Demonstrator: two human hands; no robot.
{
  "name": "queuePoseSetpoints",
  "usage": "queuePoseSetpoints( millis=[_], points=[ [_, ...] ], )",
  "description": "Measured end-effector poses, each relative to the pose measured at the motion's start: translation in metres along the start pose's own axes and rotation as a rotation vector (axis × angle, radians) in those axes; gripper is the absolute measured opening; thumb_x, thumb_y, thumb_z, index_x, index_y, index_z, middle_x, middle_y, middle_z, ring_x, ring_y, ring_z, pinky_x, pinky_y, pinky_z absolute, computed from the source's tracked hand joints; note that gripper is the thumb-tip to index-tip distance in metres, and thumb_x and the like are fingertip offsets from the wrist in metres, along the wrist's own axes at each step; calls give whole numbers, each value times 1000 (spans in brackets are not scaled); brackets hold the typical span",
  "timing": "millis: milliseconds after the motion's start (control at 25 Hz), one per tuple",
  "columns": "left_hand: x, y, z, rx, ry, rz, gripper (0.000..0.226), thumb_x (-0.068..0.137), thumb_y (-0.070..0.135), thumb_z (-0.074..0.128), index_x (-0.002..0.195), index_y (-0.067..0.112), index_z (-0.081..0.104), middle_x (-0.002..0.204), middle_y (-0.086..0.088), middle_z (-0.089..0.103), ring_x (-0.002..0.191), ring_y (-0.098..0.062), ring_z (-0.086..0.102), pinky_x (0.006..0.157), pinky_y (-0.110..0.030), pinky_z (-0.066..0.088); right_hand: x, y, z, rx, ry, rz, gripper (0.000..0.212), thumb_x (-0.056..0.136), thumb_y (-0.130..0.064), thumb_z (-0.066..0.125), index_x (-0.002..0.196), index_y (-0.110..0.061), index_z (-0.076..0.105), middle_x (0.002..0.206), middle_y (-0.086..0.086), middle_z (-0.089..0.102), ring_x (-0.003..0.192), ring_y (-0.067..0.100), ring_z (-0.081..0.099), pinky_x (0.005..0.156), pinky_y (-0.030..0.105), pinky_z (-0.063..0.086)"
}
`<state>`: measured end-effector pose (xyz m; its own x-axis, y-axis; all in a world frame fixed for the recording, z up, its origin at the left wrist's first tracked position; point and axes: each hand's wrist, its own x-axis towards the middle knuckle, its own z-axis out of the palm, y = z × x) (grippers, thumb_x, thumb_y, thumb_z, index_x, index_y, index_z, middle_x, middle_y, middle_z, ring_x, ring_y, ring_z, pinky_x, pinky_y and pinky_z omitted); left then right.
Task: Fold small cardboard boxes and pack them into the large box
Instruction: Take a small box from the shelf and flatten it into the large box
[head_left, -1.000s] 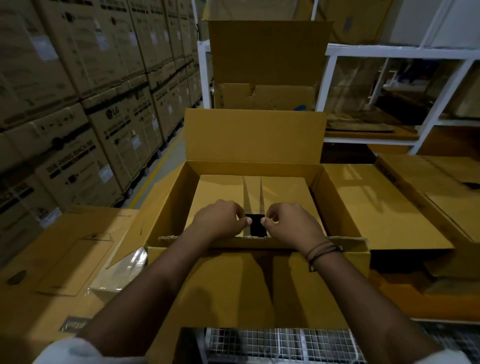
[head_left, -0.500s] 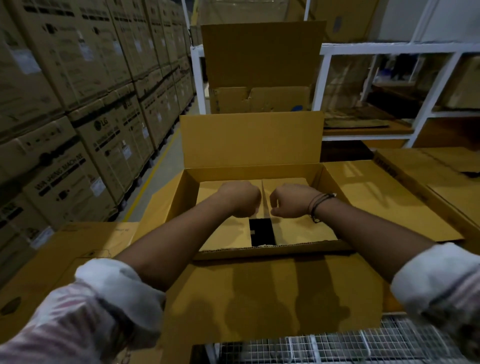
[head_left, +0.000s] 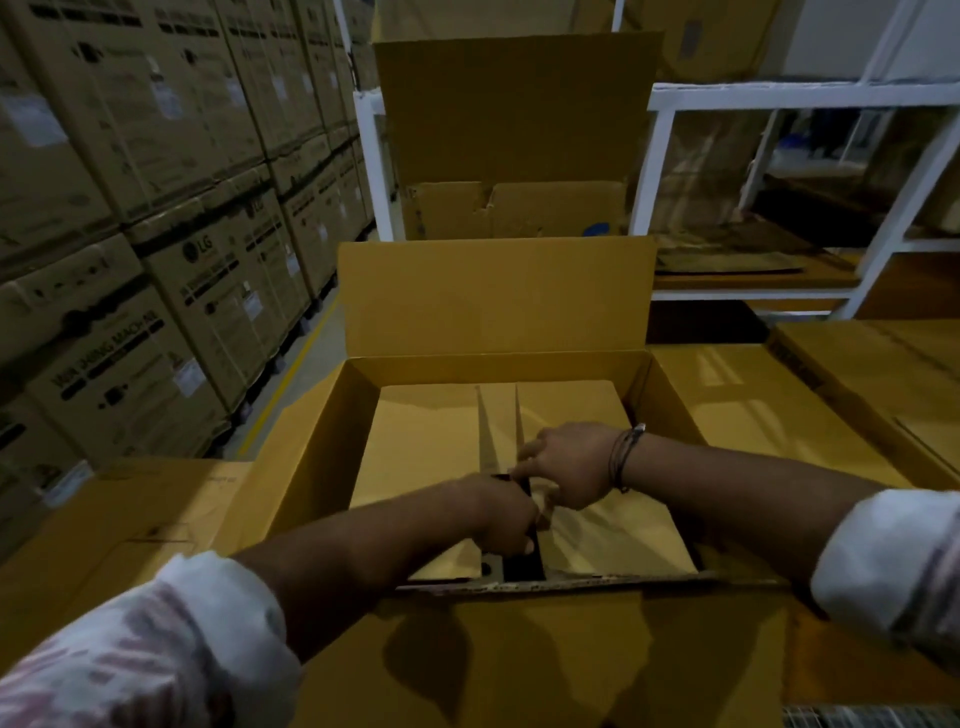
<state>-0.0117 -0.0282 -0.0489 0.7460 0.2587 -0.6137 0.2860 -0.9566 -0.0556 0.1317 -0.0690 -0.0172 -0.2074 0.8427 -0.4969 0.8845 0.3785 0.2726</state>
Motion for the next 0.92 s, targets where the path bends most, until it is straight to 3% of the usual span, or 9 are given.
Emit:
queuePoseSetpoints(
  millis=[160,280,360,440,560,680,760,840,920],
  points=[
    [22,16,19,-212,-119,-30,35,109,26,42,113,-1,64,82,-11,53,65,-23,42,58,-37,36,13,12,35,-18,-39,-136,48,108,-43,33,155,-35,38,167,-3,25,153,31,12,115,51,29],
    [16,13,14,-452,-54,-32,32,108,21,42,130,1,55,104,-18,61,77,-24,48,67,-37,39,12,15,38,28,19,-115,47,106,-49,29,131,-27,63,145,0,54,143,33,30,108,53,32],
    [-1,6,1,-599,98,44,30,107,18,43,133,8,55,100,-9,63,79,-17,53,70,-32,40,4,14,31,53,139,-36,49,106,-50,29,117,-23,69,125,3,62,125,30,45,100,51,39],
    [-14,1,-12,-752,274,79,26,106,20,47,124,15,65,90,5,62,80,-2,58,72,-24,45,-12,16,13,68,278,53,46,105,-47,33,105,-20,69,111,5,64,111,28,51,93,48,42],
    [-17,9,-28,-1104,467,123,25,102,25,54,120,31,70,106,10,69,98,-3,63,86,-27,50,-52,32,-15,167,344,218,32,100,-46,44,93,-21,63,98,3,58,98,24,54,85,42,45],
    [20,33,-42,-861,490,257,42,102,17,54,140,35,55,105,9,64,88,0,59,80,-24,52,-89,58,-16,151,341,402,22,94,-43,54,95,-23,63,101,3,61,104,24,58,88,41,45],
    [54,54,-55,-517,413,304,53,97,22,54,149,27,45,119,-2,65,92,-13,63,79,-38,58,-107,70,-1,124,291,524,25,94,-35,52,110,-20,65,115,5,63,121,26,51,98,44,41],
    [79,74,-69,-266,430,383,48,93,25,53,139,13,52,108,-13,68,78,-23,61,66,-38,56,-116,75,21,137,180,627,28,96,-33,49,114,-19,64,126,8,61,137,30,39,107,49,35],
    [86,91,-82,-170,413,435,24,91,19,58,107,2,60,85,-14,62,66,-27,54,63,-38,52,-119,79,47,197,72,704,32,98,-42,48,116,-22,65,132,8,57,140,32,35,110,51,32]
  ],
)
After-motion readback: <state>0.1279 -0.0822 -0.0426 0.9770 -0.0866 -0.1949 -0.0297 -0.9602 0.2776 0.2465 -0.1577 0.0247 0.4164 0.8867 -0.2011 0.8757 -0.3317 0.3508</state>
